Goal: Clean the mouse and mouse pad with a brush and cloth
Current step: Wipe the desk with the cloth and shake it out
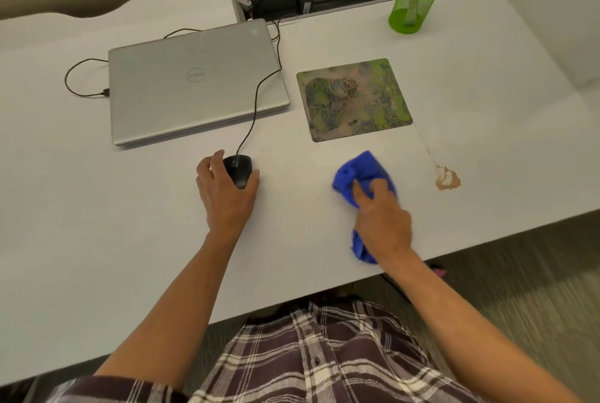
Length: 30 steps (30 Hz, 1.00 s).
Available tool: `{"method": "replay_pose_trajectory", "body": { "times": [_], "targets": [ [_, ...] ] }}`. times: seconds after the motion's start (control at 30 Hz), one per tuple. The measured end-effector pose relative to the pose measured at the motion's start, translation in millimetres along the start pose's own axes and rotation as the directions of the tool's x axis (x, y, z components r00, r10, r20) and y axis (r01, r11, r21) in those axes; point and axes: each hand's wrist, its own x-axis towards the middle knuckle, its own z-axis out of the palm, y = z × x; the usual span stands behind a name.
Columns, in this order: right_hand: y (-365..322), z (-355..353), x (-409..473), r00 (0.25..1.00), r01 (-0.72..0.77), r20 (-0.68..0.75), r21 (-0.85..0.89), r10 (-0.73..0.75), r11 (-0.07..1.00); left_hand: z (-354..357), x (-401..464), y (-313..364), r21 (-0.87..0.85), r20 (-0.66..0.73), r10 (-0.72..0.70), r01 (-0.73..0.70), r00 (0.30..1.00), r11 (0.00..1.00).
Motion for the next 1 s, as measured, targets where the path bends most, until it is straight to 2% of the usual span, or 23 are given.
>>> {"method": "replay_pose_trajectory", "body": {
  "times": [0.07, 0.1, 0.2, 0.3, 0.37, 0.43, 0.53, 0.63, 0.73, 0.8, 0.9, 1.0],
  "targets": [
    [4.6, -6.9, -0.2, 0.996, -0.038, -0.081, 0.032, 0.041, 0.999, 1.6, -0.2, 0.6, 0.004, -0.026, -0.009, 0.009, 1.0, 1.0],
    [-1.9, -8.3, -0.6, 0.994, 0.006, -0.112, 0.045, 0.0, 0.999, 2.4, -0.6, 0.6, 0.0, -0.036, -0.015, 0.015, 0.999, 1.0],
    [-40.4, -5.2, -7.2, 0.95, 0.257, -0.188, 0.022, -0.248, 0.966, 4.4, -2.6, 0.6, -0.006, -0.046, -0.022, 0.021, 0.999, 1.0],
    [-70.0, 11.6, -21.1, 0.885, 0.454, -0.083, -0.06, -0.458, 0.889, 5.8, -6.3, 2.8, 0.064, -0.083, -0.014, 0.02, 0.996, 0.998],
    [-68.4, 15.5, -21.7, 0.875, 0.479, -0.029, -0.091, -0.483, 0.873, 7.4, -11.0, 4.9, 0.174, -0.109, 0.018, 0.001, 0.994, 0.985],
    [-52.6, 12.9, -15.7, 0.901, 0.429, -0.042, -0.055, -0.431, 0.902, 10.4, -16.9, 5.0, 0.277, -0.099, 0.084, -0.054, 0.991, 0.959],
    [-19.3, 8.5, -9.1, 0.962, 0.267, -0.067, -0.004, -0.266, 0.964, 16.9, -26.0, 5.3, 0.361, -0.039, 0.165, -0.14, 0.986, 0.922],
    [13.4, 4.6, -5.8, 0.995, 0.081, -0.065, 0.038, -0.078, 0.996, 22.3, -30.8, 9.5, 0.393, -0.017, 0.202, -0.18, 0.979, 0.902],
    [35.4, -5.0, -1.3, 0.992, -0.079, -0.09, 0.102, 0.088, 0.992, 27.9, -33.9, 19.5, 0.376, 0.001, 0.322, -0.298, 0.947, 0.877],
    [30.1, -10.4, 1.0, 0.987, -0.056, -0.135, 0.197, 0.083, 0.979, 34.0, -35.3, 27.6, 0.317, 0.031, 0.399, -0.388, 0.916, 0.866],
    [1.5, -8.8, 4.1, 0.982, 0.097, -0.184, 0.264, -0.049, 0.959, 47.3, -36.2, 40.4, 0.226, 0.142, 0.455, -0.476, 0.879, 0.85],
    [-10.0, 1.7, 8.0, 0.992, 0.115, -0.075, 0.231, -0.101, 0.966, 61.3, -34.0, 51.0, 0.192, 0.304, 0.468, -0.535, 0.83, 0.823]
  ]
}}
